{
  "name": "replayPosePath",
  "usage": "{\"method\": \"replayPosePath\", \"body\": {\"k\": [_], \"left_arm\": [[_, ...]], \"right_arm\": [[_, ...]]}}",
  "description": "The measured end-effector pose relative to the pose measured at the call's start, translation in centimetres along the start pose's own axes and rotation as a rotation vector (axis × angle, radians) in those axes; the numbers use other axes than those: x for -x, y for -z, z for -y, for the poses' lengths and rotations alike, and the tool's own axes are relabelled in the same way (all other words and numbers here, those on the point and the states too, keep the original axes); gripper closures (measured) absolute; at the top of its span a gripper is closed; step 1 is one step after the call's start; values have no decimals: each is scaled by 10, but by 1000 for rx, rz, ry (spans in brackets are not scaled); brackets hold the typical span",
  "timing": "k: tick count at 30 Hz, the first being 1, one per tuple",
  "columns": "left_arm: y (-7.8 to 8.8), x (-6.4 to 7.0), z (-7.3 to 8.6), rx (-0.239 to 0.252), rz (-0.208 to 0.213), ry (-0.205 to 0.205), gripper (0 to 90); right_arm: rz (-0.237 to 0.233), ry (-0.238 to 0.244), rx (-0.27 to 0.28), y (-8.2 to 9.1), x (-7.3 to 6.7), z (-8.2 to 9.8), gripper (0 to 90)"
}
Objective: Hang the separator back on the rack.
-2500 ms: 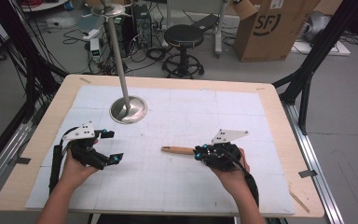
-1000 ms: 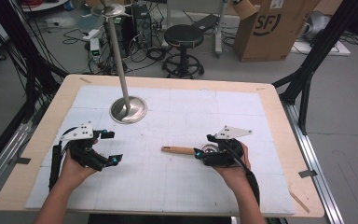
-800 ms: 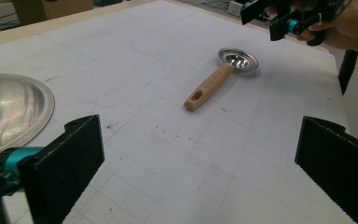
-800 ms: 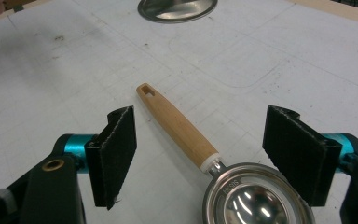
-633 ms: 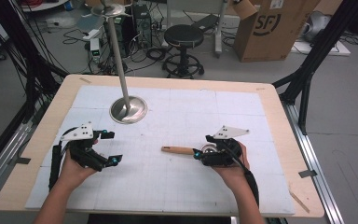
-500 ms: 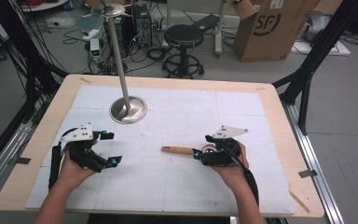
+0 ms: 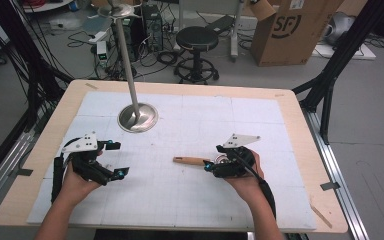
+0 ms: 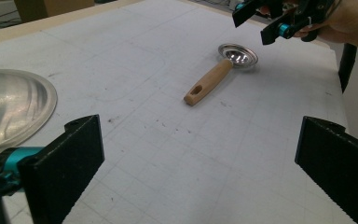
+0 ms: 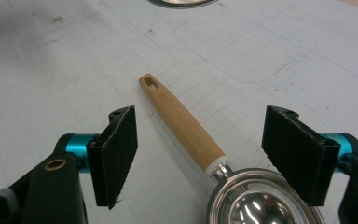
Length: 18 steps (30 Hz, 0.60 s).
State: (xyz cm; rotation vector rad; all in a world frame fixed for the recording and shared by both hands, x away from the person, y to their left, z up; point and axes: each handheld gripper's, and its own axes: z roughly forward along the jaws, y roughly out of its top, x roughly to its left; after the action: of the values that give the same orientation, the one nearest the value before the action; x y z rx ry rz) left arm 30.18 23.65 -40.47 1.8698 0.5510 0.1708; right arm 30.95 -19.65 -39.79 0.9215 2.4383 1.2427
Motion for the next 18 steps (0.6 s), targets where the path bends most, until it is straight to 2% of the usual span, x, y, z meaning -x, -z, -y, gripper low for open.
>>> {"method": "replayPosePath", "body": {"k": [4,12,17,18], "left_arm": [[0,-1,1,3,1,4,17],[-1,-3,1,10,4,11,17],[1,-2,0,13,-2,7,17],[2,-1,-1,13,-5,6,18]], "right_arm": [[-5,16,-27,-4,3,-2,262],[0,5,-55,-11,8,-2,262],[4,23,-79,-14,8,-9,264],[9,45,-98,-16,8,-13,265]]}}
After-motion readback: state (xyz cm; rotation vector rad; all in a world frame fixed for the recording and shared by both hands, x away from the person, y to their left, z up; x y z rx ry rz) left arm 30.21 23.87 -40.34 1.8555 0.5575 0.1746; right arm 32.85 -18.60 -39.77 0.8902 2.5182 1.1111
